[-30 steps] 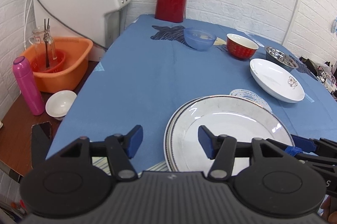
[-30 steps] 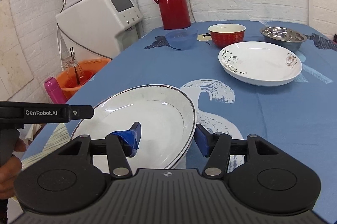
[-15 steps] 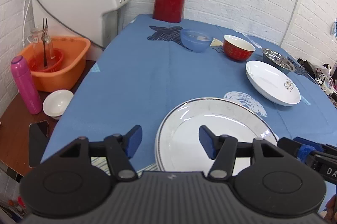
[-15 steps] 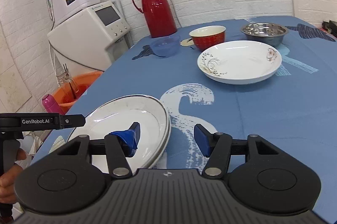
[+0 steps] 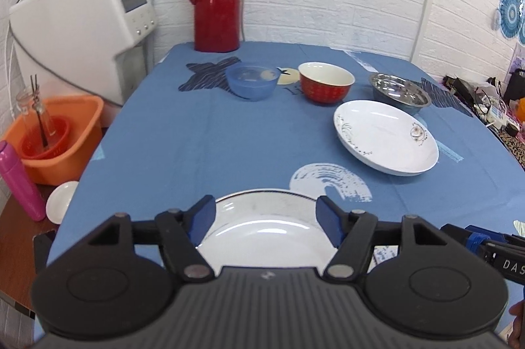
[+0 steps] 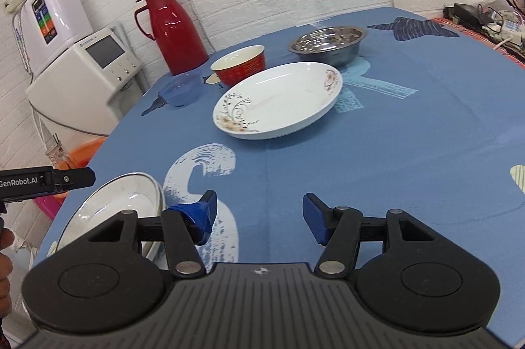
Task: Organize plates and bowls
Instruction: 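Grasp the rim of the floral white plate with both grippers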
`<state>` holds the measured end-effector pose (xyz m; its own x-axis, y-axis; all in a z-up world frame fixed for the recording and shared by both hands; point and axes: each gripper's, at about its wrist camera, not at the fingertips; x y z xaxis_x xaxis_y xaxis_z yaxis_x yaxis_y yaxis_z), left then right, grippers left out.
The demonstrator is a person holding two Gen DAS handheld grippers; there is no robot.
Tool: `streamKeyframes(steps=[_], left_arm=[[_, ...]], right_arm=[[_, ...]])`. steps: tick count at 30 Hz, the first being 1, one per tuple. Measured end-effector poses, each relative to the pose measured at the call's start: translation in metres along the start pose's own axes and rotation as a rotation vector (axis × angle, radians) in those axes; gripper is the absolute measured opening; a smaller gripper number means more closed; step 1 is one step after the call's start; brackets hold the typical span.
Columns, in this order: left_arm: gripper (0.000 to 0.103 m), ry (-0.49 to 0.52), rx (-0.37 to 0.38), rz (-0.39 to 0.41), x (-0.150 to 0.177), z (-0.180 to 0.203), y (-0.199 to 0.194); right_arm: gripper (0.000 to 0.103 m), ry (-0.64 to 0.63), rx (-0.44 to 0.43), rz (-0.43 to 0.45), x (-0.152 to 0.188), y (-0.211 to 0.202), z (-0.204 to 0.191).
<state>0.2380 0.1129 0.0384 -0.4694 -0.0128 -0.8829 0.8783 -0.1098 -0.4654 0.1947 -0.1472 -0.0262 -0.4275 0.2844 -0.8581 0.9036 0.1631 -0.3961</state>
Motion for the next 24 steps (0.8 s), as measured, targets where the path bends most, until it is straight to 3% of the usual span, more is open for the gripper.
streamKeyframes(steps=[4,7,10,16,20,24], left_arm=[[0.069,0.03,0.005,-0.024,-0.004,0.014,0.014],[0.069,0.041,0.016,-0.064,-0.009,0.021,0.027],[0.069,0.057,0.068,-0.087,-0.022,0.027,0.038],[0.071,0.066,0.192,-0.102,-0.062,0.049,0.077],[0.072,0.009,0.268,-0.21,-0.07,0.061,0.127],[0.072,-0.015,0.254,-0.307,-0.066,0.069,0.171]], right_arm=[[0.044,0.041,0.063,0.002,-0.007,0.007,0.018],[0.045,0.065,0.061,0.001,-0.012,0.014,0.032],[0.045,0.09,0.05,0.005,-0.025,0.023,0.046],[0.046,0.014,0.09,0.067,-0.074,0.054,0.058],[0.046,-0.067,0.099,0.042,-0.093,0.089,0.058],[0.046,-0.107,0.106,-0.016,-0.094,0.123,0.059]])
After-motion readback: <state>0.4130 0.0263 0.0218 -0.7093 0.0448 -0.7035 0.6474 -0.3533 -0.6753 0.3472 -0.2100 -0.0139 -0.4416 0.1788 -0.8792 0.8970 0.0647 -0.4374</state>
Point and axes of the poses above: each gripper's, at about its wrist camera, not at the fingertips, and y roughly the way its jaws point, z to its right, x to its underside, and after that the axes turned 11 degrees about z, right-handed
